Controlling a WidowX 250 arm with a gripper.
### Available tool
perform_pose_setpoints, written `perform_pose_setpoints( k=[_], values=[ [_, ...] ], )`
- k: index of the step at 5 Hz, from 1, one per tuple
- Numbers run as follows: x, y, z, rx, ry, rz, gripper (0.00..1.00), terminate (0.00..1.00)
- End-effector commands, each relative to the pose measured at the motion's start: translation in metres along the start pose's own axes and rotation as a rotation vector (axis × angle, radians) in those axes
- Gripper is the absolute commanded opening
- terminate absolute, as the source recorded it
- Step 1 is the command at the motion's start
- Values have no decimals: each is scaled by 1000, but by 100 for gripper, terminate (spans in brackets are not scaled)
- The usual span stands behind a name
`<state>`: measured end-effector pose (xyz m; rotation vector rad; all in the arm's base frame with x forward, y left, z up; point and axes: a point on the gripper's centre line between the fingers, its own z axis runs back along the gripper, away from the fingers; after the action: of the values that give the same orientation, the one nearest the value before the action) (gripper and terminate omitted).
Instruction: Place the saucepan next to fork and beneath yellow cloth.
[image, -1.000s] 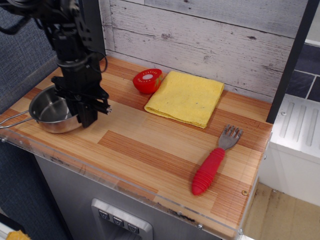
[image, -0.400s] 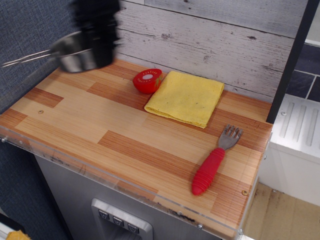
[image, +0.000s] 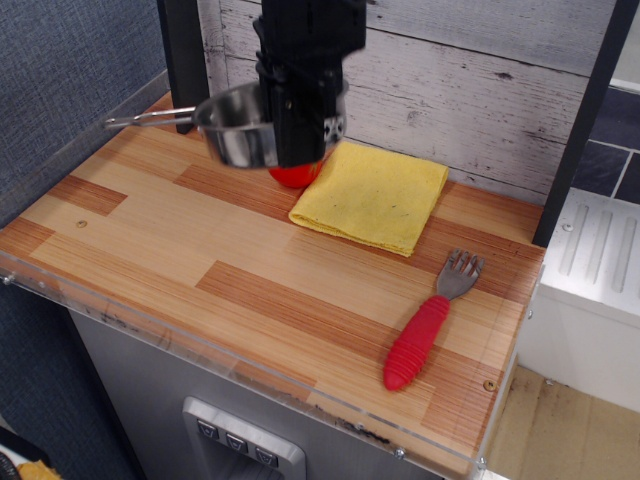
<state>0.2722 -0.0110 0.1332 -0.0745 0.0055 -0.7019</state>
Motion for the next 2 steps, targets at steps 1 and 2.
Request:
perform_pose_setpoints(
  k=[1, 2],
  values=[
    [-29, -12, -28, -27, 49, -47, 0, 0],
    [-32, -13, -58, -82, 82, -101, 0, 0]
  ],
)
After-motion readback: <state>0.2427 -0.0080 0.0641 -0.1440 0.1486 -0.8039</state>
